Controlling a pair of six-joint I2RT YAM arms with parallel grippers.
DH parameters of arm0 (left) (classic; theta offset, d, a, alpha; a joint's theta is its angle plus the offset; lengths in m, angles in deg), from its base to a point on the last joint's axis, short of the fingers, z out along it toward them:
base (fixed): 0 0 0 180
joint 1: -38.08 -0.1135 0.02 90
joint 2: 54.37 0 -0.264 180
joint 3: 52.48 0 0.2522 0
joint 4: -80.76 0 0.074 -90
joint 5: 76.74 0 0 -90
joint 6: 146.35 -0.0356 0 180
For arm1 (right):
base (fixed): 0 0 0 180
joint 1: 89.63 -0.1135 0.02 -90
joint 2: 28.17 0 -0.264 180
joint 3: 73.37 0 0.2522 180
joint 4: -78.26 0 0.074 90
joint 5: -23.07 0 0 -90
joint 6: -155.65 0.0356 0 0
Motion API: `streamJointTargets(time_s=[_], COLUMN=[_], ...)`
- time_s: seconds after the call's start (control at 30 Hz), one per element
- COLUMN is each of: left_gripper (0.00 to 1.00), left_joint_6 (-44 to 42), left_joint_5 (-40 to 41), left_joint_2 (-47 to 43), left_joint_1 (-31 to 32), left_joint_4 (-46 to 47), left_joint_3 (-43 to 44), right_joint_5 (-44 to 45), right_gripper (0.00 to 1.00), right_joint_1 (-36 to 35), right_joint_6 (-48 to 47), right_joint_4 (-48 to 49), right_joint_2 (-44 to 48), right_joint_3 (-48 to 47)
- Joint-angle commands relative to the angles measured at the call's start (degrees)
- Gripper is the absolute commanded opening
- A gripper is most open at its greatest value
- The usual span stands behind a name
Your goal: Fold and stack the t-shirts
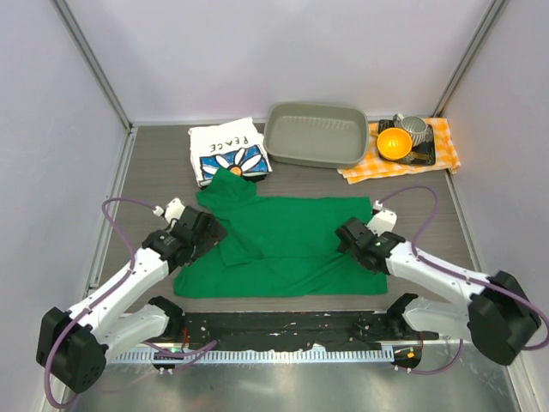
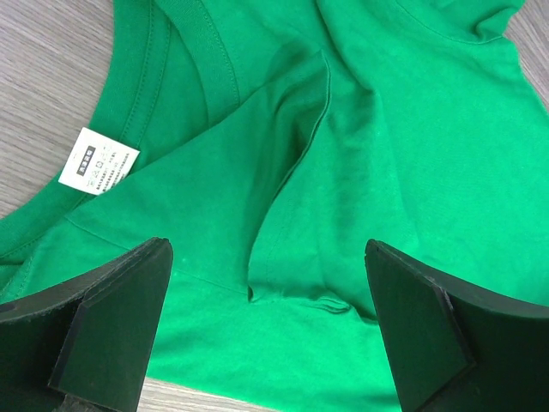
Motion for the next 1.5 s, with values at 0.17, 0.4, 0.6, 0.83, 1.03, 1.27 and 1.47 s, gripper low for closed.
streamJointTargets(time_s=[0.17, 0.4, 0.6, 0.83, 1.03, 1.27, 1.47], left_gripper=[1.00, 1.00, 1.00, 1.00, 1.00, 1.00, 1.00], left_joint_6=[0.5, -2.7, -7.0, -10.3, -11.2, -11.1, -11.1], left_joint_5=[1.6, 5.3, -0.3, -1.4, -2.9, -3.5, -3.1], left_joint_2=[-2.6, -2.9, -5.5, -8.7, -9.7, -10.0, -10.7], left_joint_1=[0.1, -1.8, -9.0, -20.3, -22.5, -22.7, -23.3], left_joint_4=[-1.7, -6.1, -6.9, -10.9, -9.0, -7.8, -7.4], left_joint_3=[1.4, 6.7, 9.8, 15.8, 14.3, 12.5, 11.3], right_joint_5=[-11.7, -25.3, -28.1, -27.2, -27.0, -25.4, -25.1], right_gripper=[1.00, 1.00, 0.92, 0.83, 0.82, 0.78, 0.73], right_joint_1=[-0.8, -12.4, -19.1, -23.3, -27.0, -32.1, -33.5], right_joint_6=[-18.0, -33.5, -42.8, -50.6, -54.8, -58.2, -58.8], right_joint_4=[10.6, 13.0, 10.7, 9.9, 8.7, 6.3, 7.7], right_joint_2=[14.0, -7.3, -28.8, -40.1, -45.3, -48.1, -50.3], right_joint_3=[-7.0, -24.8, -41.1, -51.4, -56.4, -59.2, -58.8])
